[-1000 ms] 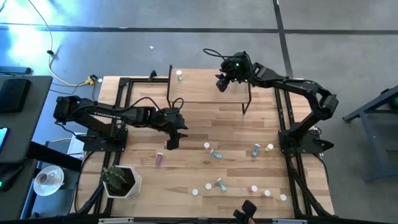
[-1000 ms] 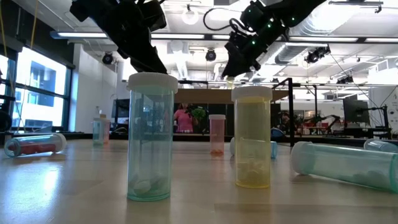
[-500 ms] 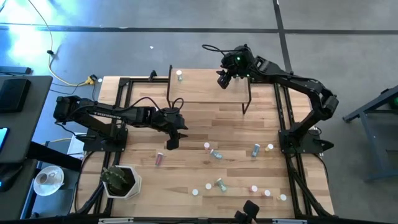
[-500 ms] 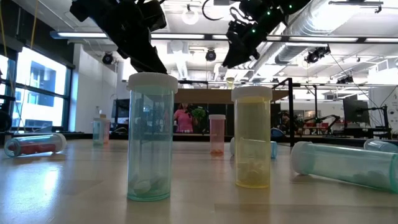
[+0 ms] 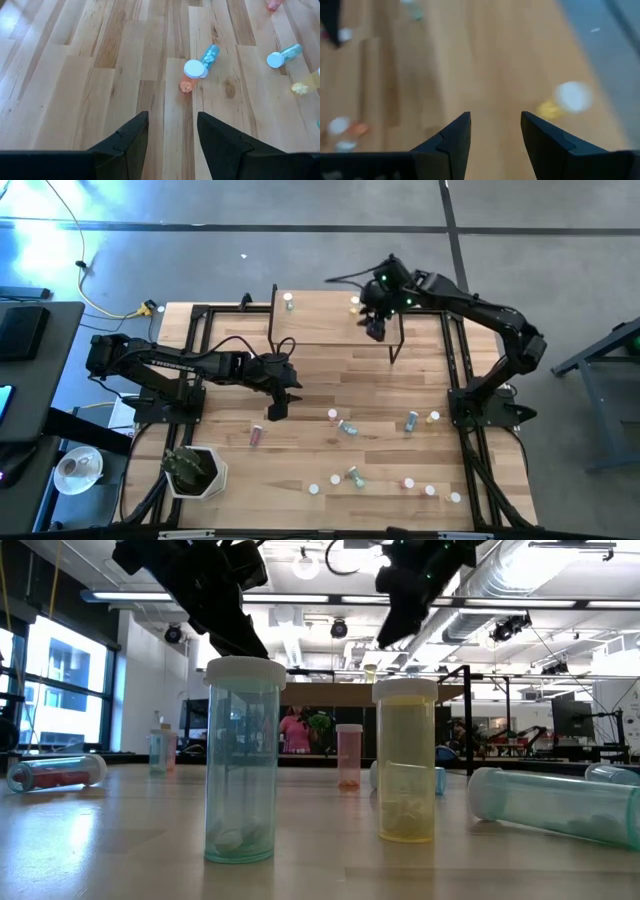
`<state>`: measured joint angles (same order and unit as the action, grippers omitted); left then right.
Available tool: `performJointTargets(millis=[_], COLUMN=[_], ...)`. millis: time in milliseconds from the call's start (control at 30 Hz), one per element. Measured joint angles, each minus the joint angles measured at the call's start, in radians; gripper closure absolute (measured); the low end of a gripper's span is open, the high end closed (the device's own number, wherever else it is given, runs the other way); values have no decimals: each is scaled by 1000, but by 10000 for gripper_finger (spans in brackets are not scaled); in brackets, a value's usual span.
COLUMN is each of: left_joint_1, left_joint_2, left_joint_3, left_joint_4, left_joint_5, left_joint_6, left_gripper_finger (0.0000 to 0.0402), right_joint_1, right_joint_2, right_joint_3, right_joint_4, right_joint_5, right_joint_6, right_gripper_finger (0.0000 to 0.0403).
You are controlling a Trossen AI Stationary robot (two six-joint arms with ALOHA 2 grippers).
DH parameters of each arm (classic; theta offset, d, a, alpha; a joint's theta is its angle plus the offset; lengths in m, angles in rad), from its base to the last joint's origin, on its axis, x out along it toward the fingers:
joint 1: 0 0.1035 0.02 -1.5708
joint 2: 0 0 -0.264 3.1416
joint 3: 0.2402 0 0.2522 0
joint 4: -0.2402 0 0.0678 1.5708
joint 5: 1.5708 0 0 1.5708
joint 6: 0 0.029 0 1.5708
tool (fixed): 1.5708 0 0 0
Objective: Pick and place medicine bottles onto shelf by color
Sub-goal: Put the yellow pill bottle on the shelf
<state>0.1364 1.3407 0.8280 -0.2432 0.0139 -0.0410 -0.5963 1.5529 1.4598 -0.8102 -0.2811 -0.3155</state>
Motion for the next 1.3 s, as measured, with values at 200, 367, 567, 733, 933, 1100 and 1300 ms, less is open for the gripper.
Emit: performJointTargets(millis=[200, 367, 567, 733, 933, 1100, 1300], left_joint_1=[0, 0, 0, 0, 0, 0, 0], left_joint_2=[0, 0, 0, 0, 0, 0, 0], left_joint_3=[0, 0, 0, 0, 0, 0, 0], left_joint_4=[0, 0, 0, 0, 0, 1, 1], left_joint_5=[0, 0, 0, 0, 0, 0, 0], left_joint_6=[0, 3, 10, 11, 11, 11, 11], left_gripper_finger=[243, 243, 243, 243, 243, 243, 243], right_joint_1=[55, 74, 73, 66, 66, 66, 51], right_joint_2=[-32, -45, -44, -42, -42, -35, -14], right_joint_3=[-129, -251, -329, -329, -329, -329, -330], right_joint_4=[76, 259, 427, 469, 494, 507, 537], right_joint_5=[-11, 39, 159, 196, 239, 247, 252], right_joint_6=[-11, -2, 22, 45, 45, 45, 45], right_gripper_finger=[237, 237, 237, 237, 237, 237, 237])
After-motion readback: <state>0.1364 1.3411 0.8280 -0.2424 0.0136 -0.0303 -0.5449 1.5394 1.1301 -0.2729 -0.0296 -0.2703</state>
